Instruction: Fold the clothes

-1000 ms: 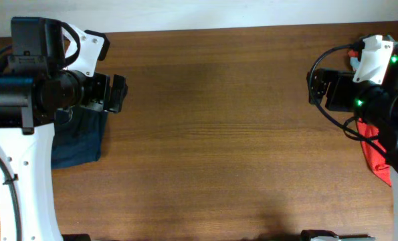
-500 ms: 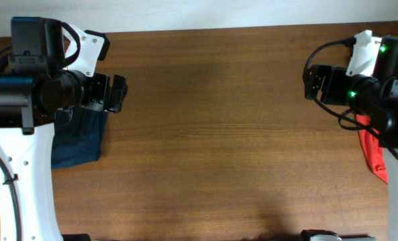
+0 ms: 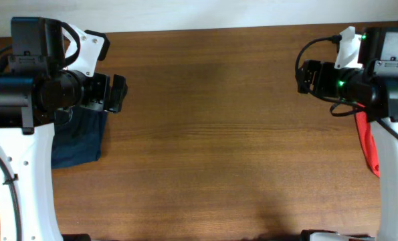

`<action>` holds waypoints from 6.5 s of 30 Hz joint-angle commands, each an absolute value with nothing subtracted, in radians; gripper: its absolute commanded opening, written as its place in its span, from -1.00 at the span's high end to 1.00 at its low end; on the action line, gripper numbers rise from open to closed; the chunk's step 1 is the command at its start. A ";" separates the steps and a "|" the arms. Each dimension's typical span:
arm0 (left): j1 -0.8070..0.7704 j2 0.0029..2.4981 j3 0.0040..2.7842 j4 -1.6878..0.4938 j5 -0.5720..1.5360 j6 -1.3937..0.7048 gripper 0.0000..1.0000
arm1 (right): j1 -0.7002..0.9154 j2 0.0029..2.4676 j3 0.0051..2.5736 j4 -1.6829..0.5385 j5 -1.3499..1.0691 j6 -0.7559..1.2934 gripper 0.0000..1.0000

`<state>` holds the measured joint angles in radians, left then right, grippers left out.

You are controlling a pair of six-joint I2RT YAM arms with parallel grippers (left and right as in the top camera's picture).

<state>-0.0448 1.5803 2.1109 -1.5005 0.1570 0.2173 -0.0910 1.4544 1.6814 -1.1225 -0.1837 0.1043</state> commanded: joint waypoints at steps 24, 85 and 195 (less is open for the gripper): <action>-0.048 1.582 2.109 -1.498 0.152 0.226 -0.99 | -0.094 1.501 1.692 -1.123 -0.171 0.101 -0.97; -0.048 1.582 2.109 -1.498 0.152 0.226 -0.99 | -0.092 1.501 1.693 -1.112 -0.172 0.102 -0.97; -0.047 0.533 0.725 -0.662 0.083 0.193 -0.99 | -0.025 0.022 0.132 -0.460 -0.236 -0.097 -0.97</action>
<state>-0.0551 0.6163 0.8654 -0.7113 0.0528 0.2199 -0.0326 0.0254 0.1390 -0.4618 -0.2302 -0.0906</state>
